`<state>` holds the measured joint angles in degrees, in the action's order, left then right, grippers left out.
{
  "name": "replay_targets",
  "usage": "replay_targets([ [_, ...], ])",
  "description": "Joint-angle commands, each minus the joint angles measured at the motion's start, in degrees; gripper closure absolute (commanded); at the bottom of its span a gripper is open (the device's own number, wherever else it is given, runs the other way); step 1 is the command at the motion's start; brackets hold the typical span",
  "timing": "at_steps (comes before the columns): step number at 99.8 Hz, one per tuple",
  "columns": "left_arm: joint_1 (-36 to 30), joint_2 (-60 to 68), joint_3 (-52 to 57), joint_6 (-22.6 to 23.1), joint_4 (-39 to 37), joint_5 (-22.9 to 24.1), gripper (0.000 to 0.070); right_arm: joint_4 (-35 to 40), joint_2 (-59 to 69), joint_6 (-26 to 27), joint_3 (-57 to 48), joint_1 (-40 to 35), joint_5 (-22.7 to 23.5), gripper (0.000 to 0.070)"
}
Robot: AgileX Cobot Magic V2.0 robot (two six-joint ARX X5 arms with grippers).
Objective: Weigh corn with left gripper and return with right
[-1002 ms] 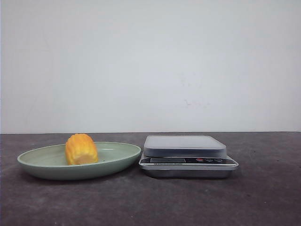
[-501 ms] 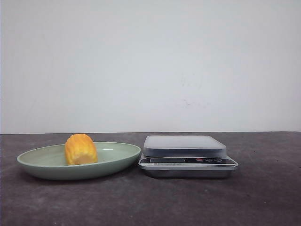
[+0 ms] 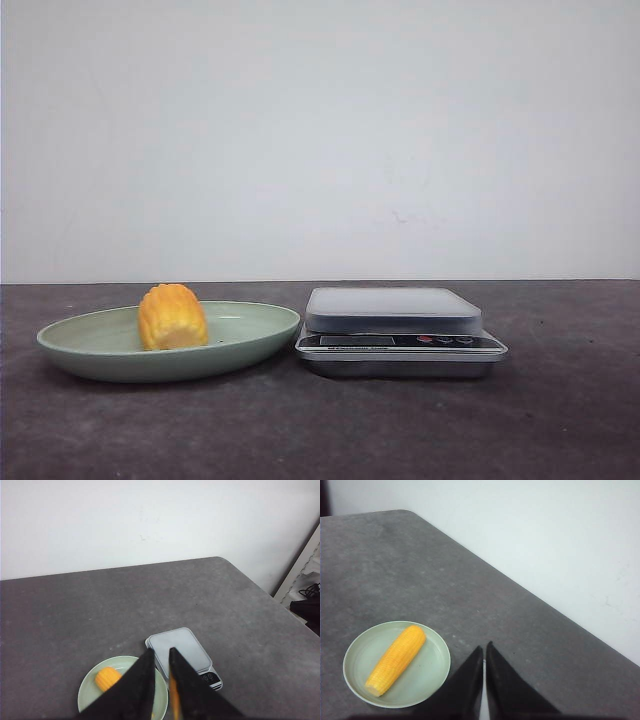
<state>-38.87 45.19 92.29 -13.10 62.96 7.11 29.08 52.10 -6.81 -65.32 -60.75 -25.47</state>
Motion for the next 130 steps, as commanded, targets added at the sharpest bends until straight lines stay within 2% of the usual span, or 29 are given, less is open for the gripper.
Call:
replay_targets([
  [1, -0.4, 0.3, 0.9, -0.5, -1.2, -0.2, 0.0699, -0.6, 0.2, 0.8, -0.9, -0.7, 0.0, 0.0699],
  [44, -0.4, 0.3, 0.9, -0.5, -1.2, -0.2, 0.0699, -0.5, -0.3, 0.8, -0.9, -1.1, 0.2, 0.07],
  [64, -0.4, 0.3, 0.9, -0.5, -1.2, -0.2, 0.0699, -0.8, -3.4, 1.4, -0.3, 1.2, 0.2, 0.07],
  [77, -0.4, 0.3, 0.9, -0.5, -1.2, -0.2, 0.0699, -0.4, -7.6, 1.7, 3.7, 6.3, 0.0, 0.07],
  [92, -0.4, 0.3, 0.9, -0.5, -1.2, -0.2, 0.0699, -6.2, -14.3, 0.4, 15.8, 14.4, 0.6, 0.07],
  [99, -0.4, 0.3, 0.9, -0.5, -1.2, -0.2, 0.0699, -12.3, -18.1, 1.1, 23.8, 19.6, 3.9, 0.07],
  [113, -0.4, 0.3, 0.9, -0.5, -1.2, -0.2, 0.0699, -24.7, -27.1, 3.4, 39.3, 32.3, 17.5, 0.07],
  [121, -0.4, 0.3, 0.9, -0.5, -1.2, -0.2, 0.0699, -26.6, -32.6, 3.4, 45.5, 39.4, 22.2, 0.07],
  [130, -0.4, 0.3, 0.9, -0.5, -1.2, -0.2, 0.0699, -25.6, -39.3, 3.4, 50.2, 46.1, 23.8, 0.07],
])
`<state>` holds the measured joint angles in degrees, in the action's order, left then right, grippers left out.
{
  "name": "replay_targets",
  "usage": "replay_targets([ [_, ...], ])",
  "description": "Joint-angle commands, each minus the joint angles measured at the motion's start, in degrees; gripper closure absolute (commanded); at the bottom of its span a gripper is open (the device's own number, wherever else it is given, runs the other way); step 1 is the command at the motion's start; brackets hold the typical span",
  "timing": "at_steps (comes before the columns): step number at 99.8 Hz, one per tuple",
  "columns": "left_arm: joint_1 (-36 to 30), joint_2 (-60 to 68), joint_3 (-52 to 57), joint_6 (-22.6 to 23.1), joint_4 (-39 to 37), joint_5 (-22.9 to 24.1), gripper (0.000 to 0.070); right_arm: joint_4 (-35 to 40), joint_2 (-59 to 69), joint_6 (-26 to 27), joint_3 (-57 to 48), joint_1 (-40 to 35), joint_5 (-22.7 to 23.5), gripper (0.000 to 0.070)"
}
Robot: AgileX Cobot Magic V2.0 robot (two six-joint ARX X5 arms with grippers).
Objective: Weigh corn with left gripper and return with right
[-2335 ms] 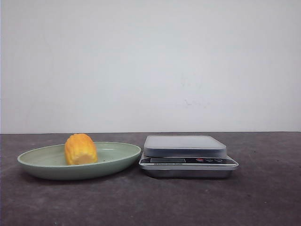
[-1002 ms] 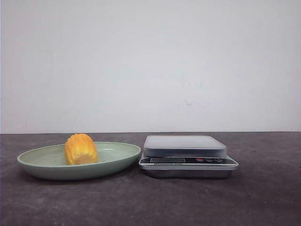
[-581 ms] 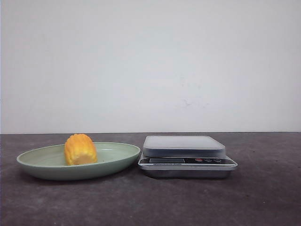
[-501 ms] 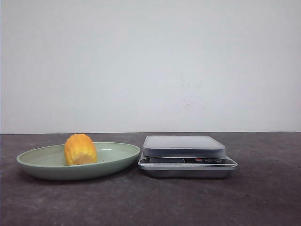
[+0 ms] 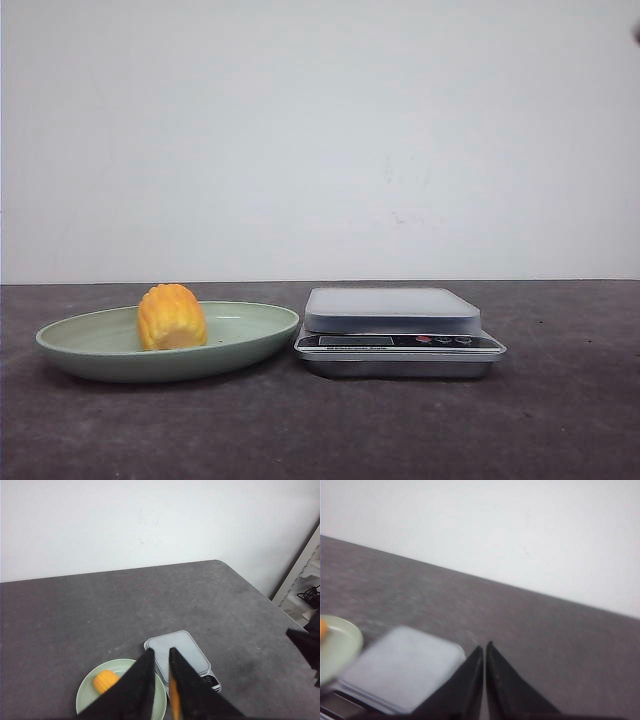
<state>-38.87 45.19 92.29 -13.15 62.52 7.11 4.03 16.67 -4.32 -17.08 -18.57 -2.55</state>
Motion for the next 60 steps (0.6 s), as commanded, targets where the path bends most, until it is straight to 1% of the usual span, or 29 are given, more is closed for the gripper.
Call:
replay_targets([
  [1, -0.4, 0.3, 0.9, -0.5, -0.8, -0.2, 0.0699, -0.5, -4.6, 0.9, 2.4, 4.6, 0.9, 0.07],
  [10, -0.4, 0.3, 0.9, -0.5, -0.8, -0.2, 0.0699, 1.6, -11.1, 1.5, 5.9, 9.8, 0.7, 0.07],
  [19, -0.4, 0.3, 0.9, -0.5, -0.8, -0.2, 0.0699, 3.5, -16.6, 5.2, 9.6, 13.8, 0.7, 0.07],
  [27, -0.3, 0.3, 0.9, -0.5, -0.7, -0.2, 0.0699, 2.4, -16.5, 7.4, 12.5, 16.0, 1.0, 0.07],
  [35, -0.4, 0.0, 0.9, -0.5, -0.8, -0.2, 0.0699, 2.5, -16.5, 7.5, 14.5, 16.7, 2.7, 0.07],
  [42, -0.3, 0.0, 0.9, -0.5, -0.8, -0.2, 0.0699, 2.0, -16.5, 8.0, 16.2, 16.8, 2.8, 0.07],
  [51, -0.4, 0.0, 0.9, -0.5, -0.8, -0.2, 0.0699, 5.6, -16.5, 8.4, 16.3, 16.8, 2.8, 0.07],
  [60, -0.4, 0.0, 0.9, -0.5, -0.8, -0.2, 0.0699, 6.3, -16.5, 8.4, 16.3, 16.8, 2.7, 0.07],
])
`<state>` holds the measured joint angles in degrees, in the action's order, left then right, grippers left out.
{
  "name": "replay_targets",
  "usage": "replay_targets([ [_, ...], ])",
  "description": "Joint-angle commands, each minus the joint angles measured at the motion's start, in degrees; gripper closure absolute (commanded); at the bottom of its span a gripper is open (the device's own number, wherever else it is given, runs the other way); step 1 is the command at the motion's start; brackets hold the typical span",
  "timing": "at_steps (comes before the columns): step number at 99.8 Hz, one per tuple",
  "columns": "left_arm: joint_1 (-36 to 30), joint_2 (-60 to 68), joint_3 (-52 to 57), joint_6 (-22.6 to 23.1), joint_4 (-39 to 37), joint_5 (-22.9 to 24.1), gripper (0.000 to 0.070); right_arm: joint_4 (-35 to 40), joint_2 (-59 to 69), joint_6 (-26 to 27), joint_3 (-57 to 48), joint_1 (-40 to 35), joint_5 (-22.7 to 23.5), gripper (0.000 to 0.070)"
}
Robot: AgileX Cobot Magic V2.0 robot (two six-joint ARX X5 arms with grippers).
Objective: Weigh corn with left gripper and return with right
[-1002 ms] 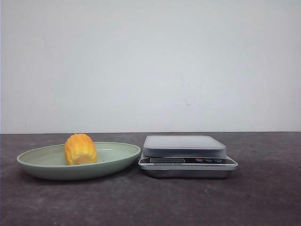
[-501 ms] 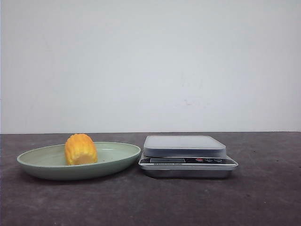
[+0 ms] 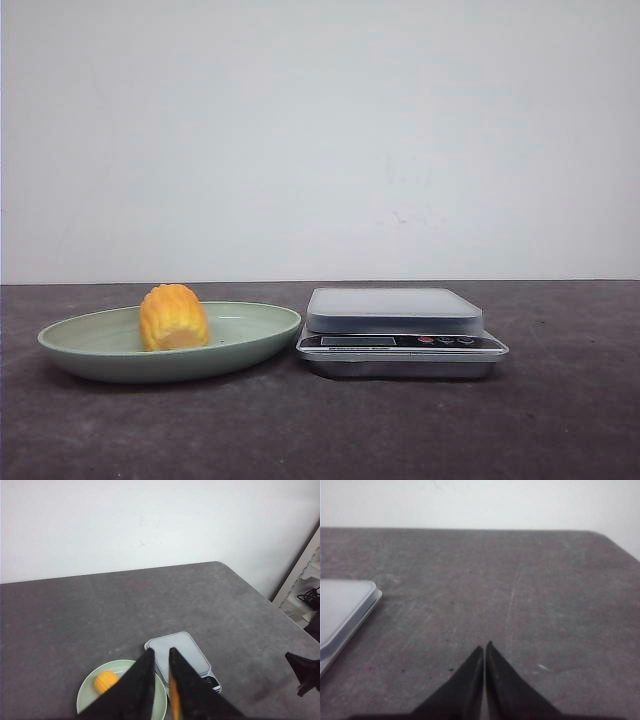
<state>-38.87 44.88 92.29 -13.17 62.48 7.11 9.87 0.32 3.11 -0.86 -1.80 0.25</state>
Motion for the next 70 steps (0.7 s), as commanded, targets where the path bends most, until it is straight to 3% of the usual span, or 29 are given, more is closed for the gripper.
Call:
replay_targets([
  [1, -0.4, 0.3, 0.9, -0.4, -0.7, -0.2, 0.0699, 0.4, -0.1, 0.9, 0.1, 0.1, -0.1, 0.07],
  [70, -0.4, 0.3, 0.9, -0.4, -0.7, -0.2, 0.0699, -0.9, -0.1, -1.2, 0.1, -0.7, 1.2, 0.07],
])
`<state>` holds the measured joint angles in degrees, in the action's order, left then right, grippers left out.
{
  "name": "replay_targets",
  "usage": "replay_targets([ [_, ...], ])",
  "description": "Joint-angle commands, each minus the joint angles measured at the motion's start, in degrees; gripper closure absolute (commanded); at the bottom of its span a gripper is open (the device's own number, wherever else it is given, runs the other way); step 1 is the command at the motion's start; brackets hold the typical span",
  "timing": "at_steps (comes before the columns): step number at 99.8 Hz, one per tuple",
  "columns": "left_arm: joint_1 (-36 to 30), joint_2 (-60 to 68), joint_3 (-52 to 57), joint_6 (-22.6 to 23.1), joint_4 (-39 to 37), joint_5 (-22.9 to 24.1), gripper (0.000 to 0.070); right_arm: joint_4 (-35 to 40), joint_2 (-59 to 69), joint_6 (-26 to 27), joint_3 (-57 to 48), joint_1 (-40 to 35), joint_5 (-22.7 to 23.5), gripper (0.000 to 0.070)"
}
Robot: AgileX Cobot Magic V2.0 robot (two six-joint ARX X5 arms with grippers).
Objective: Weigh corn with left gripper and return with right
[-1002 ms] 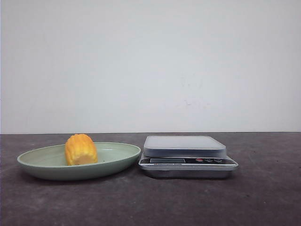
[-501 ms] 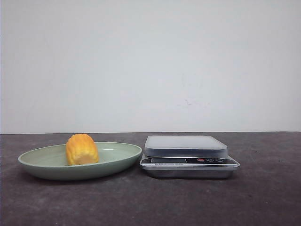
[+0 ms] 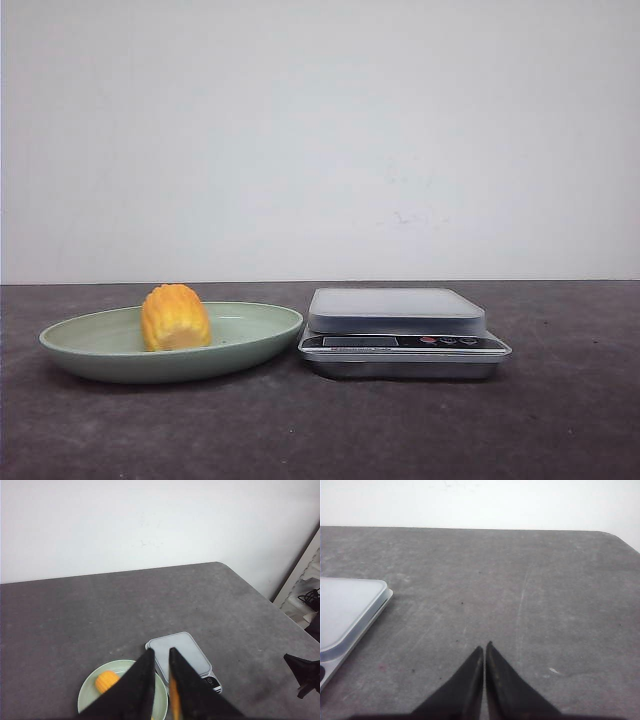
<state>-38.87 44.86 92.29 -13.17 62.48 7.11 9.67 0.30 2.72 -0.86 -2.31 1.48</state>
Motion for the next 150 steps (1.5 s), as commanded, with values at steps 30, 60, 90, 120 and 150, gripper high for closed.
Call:
replay_targets([
  [30, -0.4, 0.3, 0.9, -0.4, -0.7, -0.2, 0.0699, -0.6, -0.1, -0.8, 0.1, -0.1, 0.0, 0.07],
  [60, -0.4, 0.3, 0.9, -0.4, -0.7, -0.2, 0.0699, -0.7, -0.1, -0.8, 0.1, -0.1, 0.0, 0.07],
  [90, 4.2, 0.0, 0.9, 3.8, -0.2, 0.5, 0.0699, -0.7, -0.1, -0.8, 0.1, -0.1, 0.0, 0.07],
  [120, 18.9, -9.4, -8.7, 8.2, -12.4, -3.5, 0.0699, -0.7, -0.1, -0.8, 0.1, -0.1, 0.0, 0.07],
  [150, 28.0, -31.3, -53.3, 3.7, -45.2, -18.2, 0.07, -0.7, -0.1, -0.8, 0.1, -0.2, 0.0, 0.07],
])
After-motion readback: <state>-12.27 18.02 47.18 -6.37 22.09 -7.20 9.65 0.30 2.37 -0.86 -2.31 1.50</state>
